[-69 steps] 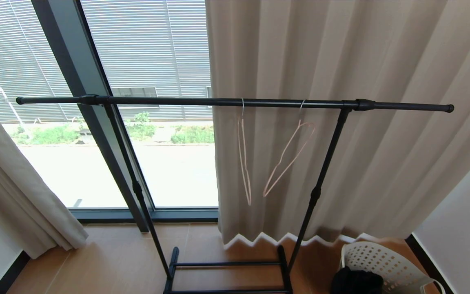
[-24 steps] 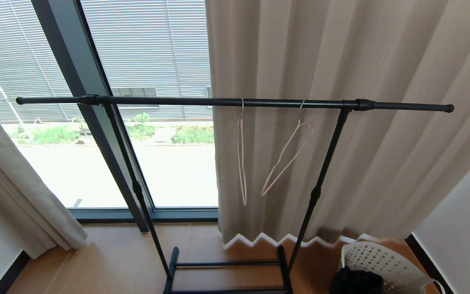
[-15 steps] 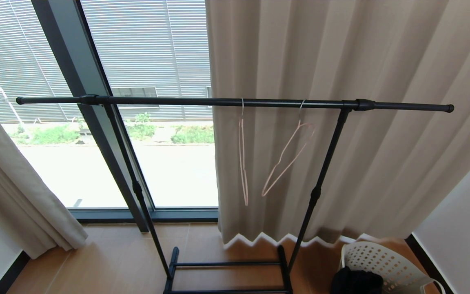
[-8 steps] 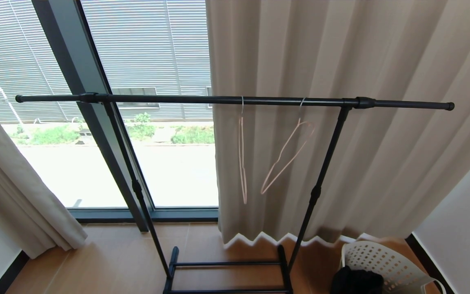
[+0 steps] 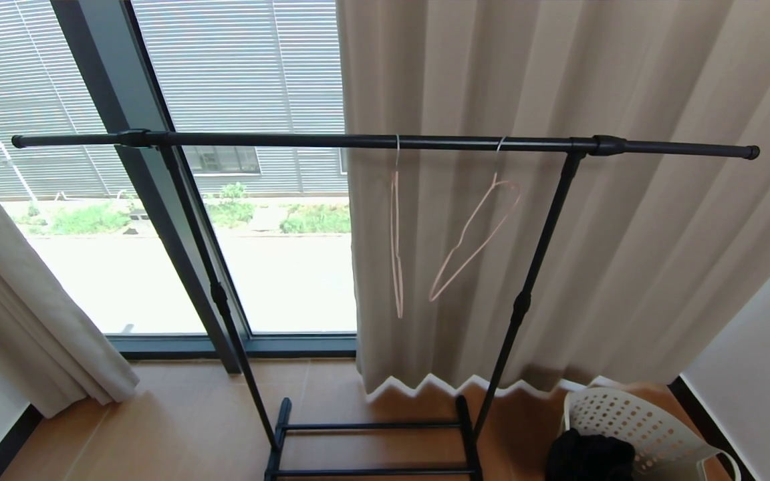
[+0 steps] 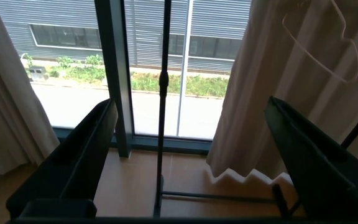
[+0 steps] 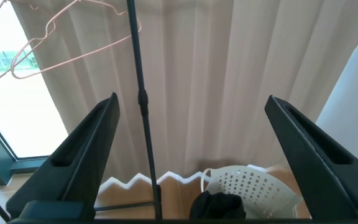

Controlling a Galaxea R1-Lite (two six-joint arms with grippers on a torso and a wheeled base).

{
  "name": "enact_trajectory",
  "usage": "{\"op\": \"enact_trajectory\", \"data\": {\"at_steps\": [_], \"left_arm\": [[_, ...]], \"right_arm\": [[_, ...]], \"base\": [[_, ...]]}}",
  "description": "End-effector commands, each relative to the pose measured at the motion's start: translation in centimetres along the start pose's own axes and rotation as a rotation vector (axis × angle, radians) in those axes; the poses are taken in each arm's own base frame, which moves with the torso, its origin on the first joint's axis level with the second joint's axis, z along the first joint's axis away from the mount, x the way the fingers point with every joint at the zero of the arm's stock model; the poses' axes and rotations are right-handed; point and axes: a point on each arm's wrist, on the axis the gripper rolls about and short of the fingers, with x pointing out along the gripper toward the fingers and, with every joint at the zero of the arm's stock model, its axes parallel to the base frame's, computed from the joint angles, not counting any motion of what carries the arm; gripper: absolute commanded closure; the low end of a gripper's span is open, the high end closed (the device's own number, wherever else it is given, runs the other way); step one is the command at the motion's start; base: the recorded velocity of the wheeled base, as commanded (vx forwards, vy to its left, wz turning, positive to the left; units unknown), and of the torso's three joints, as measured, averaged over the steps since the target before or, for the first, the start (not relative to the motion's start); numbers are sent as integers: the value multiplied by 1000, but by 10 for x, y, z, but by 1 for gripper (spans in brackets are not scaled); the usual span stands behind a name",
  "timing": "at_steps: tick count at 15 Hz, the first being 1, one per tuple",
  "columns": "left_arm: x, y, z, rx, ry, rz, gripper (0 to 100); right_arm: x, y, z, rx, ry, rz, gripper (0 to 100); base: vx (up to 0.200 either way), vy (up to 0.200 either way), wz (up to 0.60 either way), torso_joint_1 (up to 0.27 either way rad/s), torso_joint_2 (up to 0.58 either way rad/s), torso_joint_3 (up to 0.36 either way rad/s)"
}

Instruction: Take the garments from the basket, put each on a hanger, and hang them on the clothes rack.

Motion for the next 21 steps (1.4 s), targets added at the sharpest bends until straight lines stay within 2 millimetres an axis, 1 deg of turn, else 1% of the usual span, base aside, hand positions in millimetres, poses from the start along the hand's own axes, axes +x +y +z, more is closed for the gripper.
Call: {"op": "enact_trajectory", "data": {"at_steps": [1, 10, 21], "left_arm": [[0, 0, 0, 0, 1, 1, 0], [0, 0, 0, 0, 1, -1, 0], [0, 0, 0, 0, 1, 1, 0]], "right_arm": [[0, 0, 0, 0, 0, 0, 0], [0, 0, 0, 1, 0, 0, 0], [0, 0, 0, 1, 0, 0, 0]], "base": [[0, 0, 0, -154, 359, 203], [0, 0, 0, -157, 380, 213], [0, 0, 0, -208, 531, 326]]}}
